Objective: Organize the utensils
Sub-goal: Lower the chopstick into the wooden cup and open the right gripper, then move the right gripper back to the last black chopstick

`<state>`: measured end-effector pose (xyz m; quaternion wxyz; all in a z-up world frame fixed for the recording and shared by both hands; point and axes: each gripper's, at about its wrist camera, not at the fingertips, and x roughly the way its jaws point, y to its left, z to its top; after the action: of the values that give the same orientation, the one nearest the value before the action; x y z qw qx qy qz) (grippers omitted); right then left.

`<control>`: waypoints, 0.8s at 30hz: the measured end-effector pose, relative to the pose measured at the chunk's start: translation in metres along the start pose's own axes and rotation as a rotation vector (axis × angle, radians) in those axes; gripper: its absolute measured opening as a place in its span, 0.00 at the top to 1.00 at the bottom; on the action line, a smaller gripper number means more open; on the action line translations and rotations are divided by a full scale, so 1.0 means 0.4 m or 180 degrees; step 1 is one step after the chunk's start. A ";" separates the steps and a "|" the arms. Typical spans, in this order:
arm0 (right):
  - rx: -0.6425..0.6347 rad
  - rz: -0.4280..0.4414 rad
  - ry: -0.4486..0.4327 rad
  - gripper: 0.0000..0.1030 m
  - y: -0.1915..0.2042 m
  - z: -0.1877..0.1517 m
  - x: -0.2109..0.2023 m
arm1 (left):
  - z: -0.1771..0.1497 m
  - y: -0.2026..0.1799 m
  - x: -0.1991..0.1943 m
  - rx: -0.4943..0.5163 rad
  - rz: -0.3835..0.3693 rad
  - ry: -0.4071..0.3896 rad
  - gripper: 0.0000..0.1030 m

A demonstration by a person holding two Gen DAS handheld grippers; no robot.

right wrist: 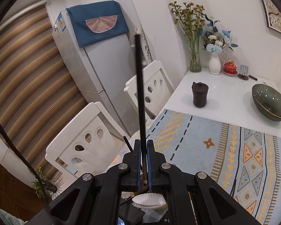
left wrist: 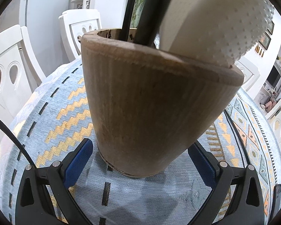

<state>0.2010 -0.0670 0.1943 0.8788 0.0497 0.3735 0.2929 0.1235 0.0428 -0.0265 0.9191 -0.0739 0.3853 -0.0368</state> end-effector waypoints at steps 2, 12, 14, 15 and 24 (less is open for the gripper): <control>0.0004 0.0019 0.0040 0.92 0.001 0.001 0.001 | 0.000 0.000 0.000 0.0000 0.0001 0.0002 0.02; 0.0090 -0.0015 -0.0395 0.53 -0.034 0.044 -0.151 | 0.005 -0.010 0.004 0.0010 0.0014 0.0030 0.02; 0.0146 -0.0145 -0.0586 0.48 -0.059 0.061 -0.209 | 0.007 -0.012 0.007 0.0011 0.0016 0.0033 0.02; 0.0210 -0.0251 -0.0694 0.40 -0.082 0.065 -0.241 | 0.007 -0.012 0.007 0.0010 0.0016 0.0035 0.02; 0.1241 -0.0730 0.0003 0.27 -0.367 -0.076 -0.218 | 0.011 -0.014 0.014 0.0009 0.0020 0.0054 0.02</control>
<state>0.2023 -0.2399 0.1825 0.8799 0.1756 0.4267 0.1135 0.1304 0.0370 -0.0266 0.9160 -0.0710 0.3932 -0.0350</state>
